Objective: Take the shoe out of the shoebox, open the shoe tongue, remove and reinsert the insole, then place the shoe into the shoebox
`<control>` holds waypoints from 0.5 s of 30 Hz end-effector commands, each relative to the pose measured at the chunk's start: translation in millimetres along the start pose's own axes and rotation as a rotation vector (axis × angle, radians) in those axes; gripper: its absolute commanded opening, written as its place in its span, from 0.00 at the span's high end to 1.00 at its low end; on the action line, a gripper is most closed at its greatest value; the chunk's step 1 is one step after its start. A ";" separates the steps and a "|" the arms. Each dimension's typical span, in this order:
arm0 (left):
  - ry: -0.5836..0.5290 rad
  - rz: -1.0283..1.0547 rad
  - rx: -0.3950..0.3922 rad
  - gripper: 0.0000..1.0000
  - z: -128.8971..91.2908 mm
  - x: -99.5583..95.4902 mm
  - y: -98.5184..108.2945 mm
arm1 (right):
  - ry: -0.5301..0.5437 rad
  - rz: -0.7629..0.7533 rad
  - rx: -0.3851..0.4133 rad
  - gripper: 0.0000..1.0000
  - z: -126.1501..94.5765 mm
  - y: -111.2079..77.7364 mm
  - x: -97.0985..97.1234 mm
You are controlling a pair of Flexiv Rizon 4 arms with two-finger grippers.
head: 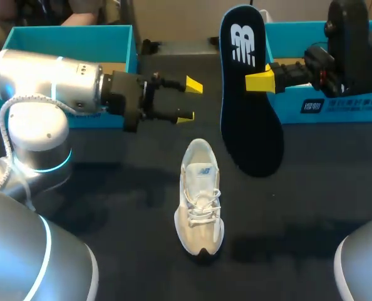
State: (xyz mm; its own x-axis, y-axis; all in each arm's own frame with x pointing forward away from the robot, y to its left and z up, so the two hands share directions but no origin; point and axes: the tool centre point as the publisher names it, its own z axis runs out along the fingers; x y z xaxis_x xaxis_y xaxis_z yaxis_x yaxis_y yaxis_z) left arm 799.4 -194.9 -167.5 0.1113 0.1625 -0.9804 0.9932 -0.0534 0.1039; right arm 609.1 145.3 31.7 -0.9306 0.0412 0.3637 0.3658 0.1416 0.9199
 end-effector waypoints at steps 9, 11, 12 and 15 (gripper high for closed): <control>-0.167 -0.024 0.043 0.00 -22.6 -4.1 8.6 | 0.091 0.200 -0.154 1.00 -4.2 -7.7 -101.5; -0.167 -0.024 0.043 0.00 -22.6 -4.1 8.6 | 0.091 0.200 -0.154 1.00 -4.2 -7.7 -101.5; -0.167 -0.024 0.043 0.00 -22.6 -4.1 8.6 | 0.091 0.200 -0.154 1.00 -4.2 -7.7 -101.5; -0.167 -0.024 0.043 0.00 -22.6 -4.1 8.6 | 0.091 0.200 -0.154 1.00 -4.2 -7.7 -101.5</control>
State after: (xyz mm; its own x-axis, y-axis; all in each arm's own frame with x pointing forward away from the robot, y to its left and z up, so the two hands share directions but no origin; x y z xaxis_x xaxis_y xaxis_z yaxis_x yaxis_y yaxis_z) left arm 804.8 -171.6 -158.3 0.0747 -0.0015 -0.9972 0.9934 -0.0866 0.0745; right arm 688.6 128.6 -6.0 -0.8377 -0.0102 0.5461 0.5462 -0.0128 0.8376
